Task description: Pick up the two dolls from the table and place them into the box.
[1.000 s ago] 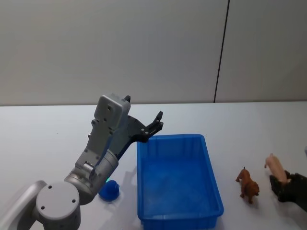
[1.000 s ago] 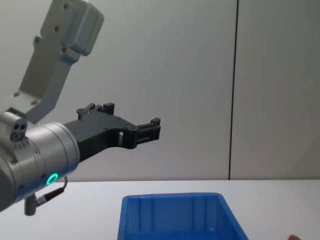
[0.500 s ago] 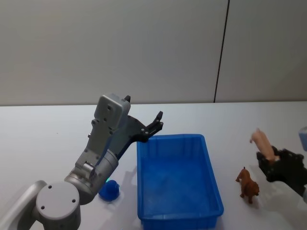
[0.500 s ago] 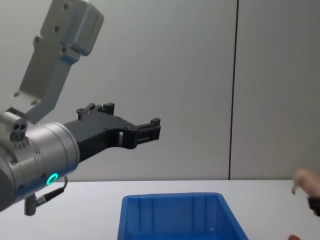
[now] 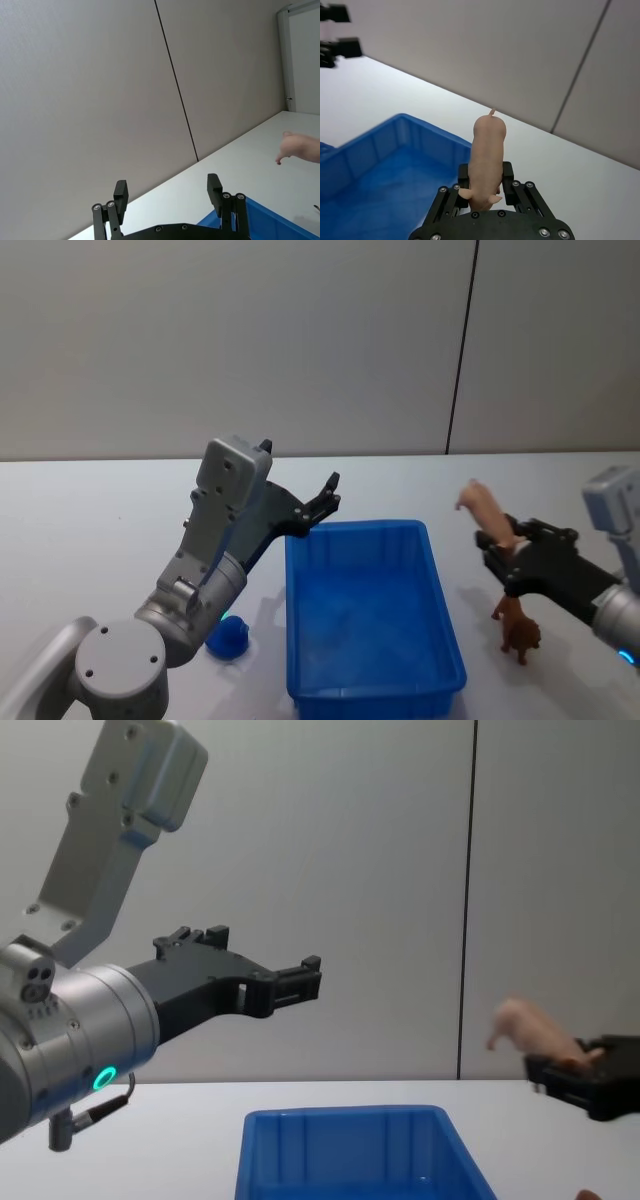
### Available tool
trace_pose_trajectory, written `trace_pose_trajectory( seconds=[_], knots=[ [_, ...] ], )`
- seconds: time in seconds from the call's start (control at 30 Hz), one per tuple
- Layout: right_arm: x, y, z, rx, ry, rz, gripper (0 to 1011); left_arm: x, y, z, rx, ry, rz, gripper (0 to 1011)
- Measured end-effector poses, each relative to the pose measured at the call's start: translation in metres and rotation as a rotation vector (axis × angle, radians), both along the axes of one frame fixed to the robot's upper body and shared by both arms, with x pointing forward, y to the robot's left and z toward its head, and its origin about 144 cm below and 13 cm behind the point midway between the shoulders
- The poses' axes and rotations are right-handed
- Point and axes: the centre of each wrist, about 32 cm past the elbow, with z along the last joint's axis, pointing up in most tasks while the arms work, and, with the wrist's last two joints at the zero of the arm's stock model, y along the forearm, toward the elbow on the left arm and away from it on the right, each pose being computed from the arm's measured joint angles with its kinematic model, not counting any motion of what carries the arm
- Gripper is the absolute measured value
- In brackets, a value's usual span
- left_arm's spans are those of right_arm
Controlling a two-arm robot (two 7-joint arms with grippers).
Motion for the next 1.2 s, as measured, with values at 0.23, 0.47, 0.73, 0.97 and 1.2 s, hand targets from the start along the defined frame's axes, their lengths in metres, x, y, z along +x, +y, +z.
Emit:
trace_pose_trajectory(
  seconds=[0.23, 0.47, 0.73, 0.97, 1.2],
  knots=[
    [0.008, 0.017, 0.009, 0.020, 0.000, 0.114, 363, 0.000, 0.000, 0.000, 0.000, 0.000, 0.000, 1000],
    [0.015, 0.034, 0.012, 0.039, 0.036, 0.212, 474, 0.000, 0.000, 0.000, 0.000, 0.000, 0.000, 1000],
    [0.022, 0.047, 0.013, 0.055, 0.077, 0.288, 736, 0.000, 0.000, 0.000, 0.000, 0.000, 0.000, 1001],
    [0.023, 0.048, 0.013, 0.059, 0.083, 0.290, 914, 0.000, 0.000, 0.000, 0.000, 0.000, 0.000, 1000],
    [0.021, 0.038, 0.011, 0.063, 0.077, 0.244, 1001, 0.000, 0.000, 0.000, 0.000, 0.000, 0.000, 1000]
  ],
)
